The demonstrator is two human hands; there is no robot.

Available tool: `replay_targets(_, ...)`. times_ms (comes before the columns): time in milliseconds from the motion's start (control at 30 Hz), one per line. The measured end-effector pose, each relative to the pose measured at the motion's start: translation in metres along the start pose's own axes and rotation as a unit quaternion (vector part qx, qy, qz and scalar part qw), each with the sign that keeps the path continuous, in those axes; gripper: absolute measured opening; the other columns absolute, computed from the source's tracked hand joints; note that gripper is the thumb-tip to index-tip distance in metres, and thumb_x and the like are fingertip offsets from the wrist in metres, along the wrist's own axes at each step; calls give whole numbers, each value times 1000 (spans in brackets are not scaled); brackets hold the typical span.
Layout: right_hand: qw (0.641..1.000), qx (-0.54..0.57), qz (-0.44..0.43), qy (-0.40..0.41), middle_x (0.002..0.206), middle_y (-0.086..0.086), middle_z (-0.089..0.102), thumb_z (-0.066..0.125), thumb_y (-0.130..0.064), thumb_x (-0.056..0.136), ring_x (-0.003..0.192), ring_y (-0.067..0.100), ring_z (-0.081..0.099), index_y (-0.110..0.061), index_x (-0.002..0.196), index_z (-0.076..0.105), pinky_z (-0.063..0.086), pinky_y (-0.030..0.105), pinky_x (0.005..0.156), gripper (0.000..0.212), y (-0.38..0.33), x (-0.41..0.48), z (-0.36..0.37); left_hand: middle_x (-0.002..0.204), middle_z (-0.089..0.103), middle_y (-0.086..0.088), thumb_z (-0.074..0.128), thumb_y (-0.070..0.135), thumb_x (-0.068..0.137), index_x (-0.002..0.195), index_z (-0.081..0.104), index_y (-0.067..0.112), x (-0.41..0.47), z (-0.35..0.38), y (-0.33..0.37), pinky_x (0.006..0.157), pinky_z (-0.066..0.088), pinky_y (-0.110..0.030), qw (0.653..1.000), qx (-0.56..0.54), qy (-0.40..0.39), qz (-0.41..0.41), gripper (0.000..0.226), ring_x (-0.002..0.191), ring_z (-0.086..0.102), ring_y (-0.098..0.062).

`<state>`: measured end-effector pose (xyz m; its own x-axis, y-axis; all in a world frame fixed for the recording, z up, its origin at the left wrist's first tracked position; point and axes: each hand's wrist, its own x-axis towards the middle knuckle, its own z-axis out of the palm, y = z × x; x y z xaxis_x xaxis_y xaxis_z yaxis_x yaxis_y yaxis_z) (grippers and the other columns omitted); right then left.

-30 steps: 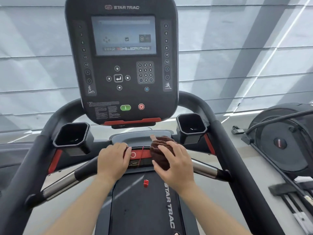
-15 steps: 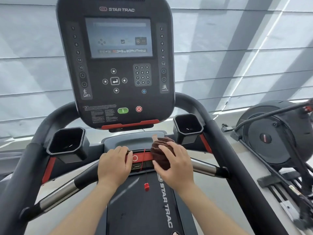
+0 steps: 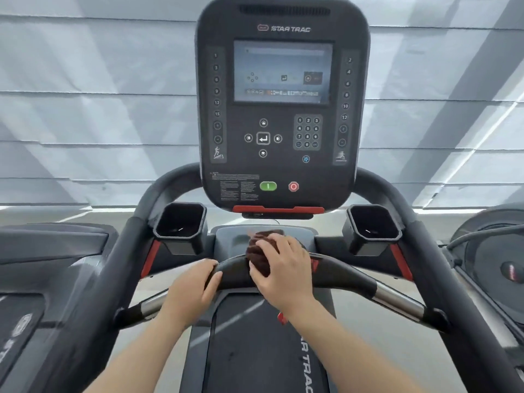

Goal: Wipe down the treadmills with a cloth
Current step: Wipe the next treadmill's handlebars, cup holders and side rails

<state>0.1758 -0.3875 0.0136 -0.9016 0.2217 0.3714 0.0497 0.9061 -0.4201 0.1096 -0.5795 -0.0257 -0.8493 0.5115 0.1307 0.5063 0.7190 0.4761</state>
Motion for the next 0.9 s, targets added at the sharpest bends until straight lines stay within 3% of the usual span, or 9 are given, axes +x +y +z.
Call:
replay_targets(100, 1000, -17, 12, -21, 116, 0, 62, 59, -45, 77, 109, 27, 54, -26, 110, 62, 48, 47, 88, 38, -5, 4, 5, 96, 66, -5, 27, 46, 88, 112, 58, 11, -9, 1, -2, 73, 47, -36, 999, 23, 21, 8, 52, 86, 61, -26)
replay_targets(267, 999, -31, 2, 22, 119, 2, 60, 61, -46, 75, 112, 28, 54, -25, 111, 61, 50, 45, 87, 42, 22, -17, -2, 90, 62, -2, 27, 45, 90, 108, 54, 14, -8, 0, -6, 69, 46, -39, 1000, 20, 15, 10, 44, 79, 57, -25)
replay_targets(433, 997, -5, 38, 68, 102, 3, 65, 72, -27, 71, 94, 28, 60, -18, 99, 68, 51, 39, 79, 30, 14, -2, -8, 112, 58, 2, 35, 40, 95, 121, 49, 18, -7, -7, -16, 87, 44, -37, 999, 11, -29, 29, 37, 101, 54, -19)
replay_targets(533, 990, 58, 65, 107, 99, 1, 64, 64, -28, 76, 91, 23, 59, -16, 102, 67, 44, 25, 81, 29, 5, 8, -18, 121, 56, 4, 37, 39, 95, 124, 51, 19, -17, -25, -38, 94, 40, -28, 999, 20, -5, 37, 39, 112, 51, -16)
replay_targets(633, 984, 87, 39, 148, 104, -1, 63, 54, -36, 77, 95, 16, 55, -18, 106, 63, 34, 14, 87, 35, -21, 15, -19, 120, 58, 4, 29, 48, 91, 123, 54, 17, -31, -49, -67, 94, 40, -27, 998, 53, 4, 26, 51, 113, 52, -15)
replay_targets(733, 994, 93, -15, 63, 109, -2, 61, 58, -37, 79, 100, 14, 53, -21, 110, 61, 36, 18, 92, 35, -56, 13, 2, 125, 58, 1, 38, 41, 93, 123, 56, 18, -45, -65, -99, 99, 40, -30, 995, 100, 23, -9, 42, 117, 51, -17)
replay_targets(800, 998, 31, -43, -16, 110, -1, 62, 65, -37, 77, 102, 20, 55, -23, 109, 63, 43, 30, 91, 35, -76, 6, 27, 132, 54, -1, 44, 38, 93, 125, 55, 18, -54, -71, -116, 103, 38, -34, 991, 129, 25, -38, 40, 123, 47, -19)
replay_targets(900, 994, -72, -58, -60, 106, -1, 65, 71, -41, 72, 102, 26, 59, -26, 100, 66, 46, 44, 87, 32, -103, 1, 55, 142, 43, -6, 45, 38, 92, 129, 51, 16, -67, -73, -135, 109, 32, -37, 986, 148, 11, -70, 44, 133, 37, -22)
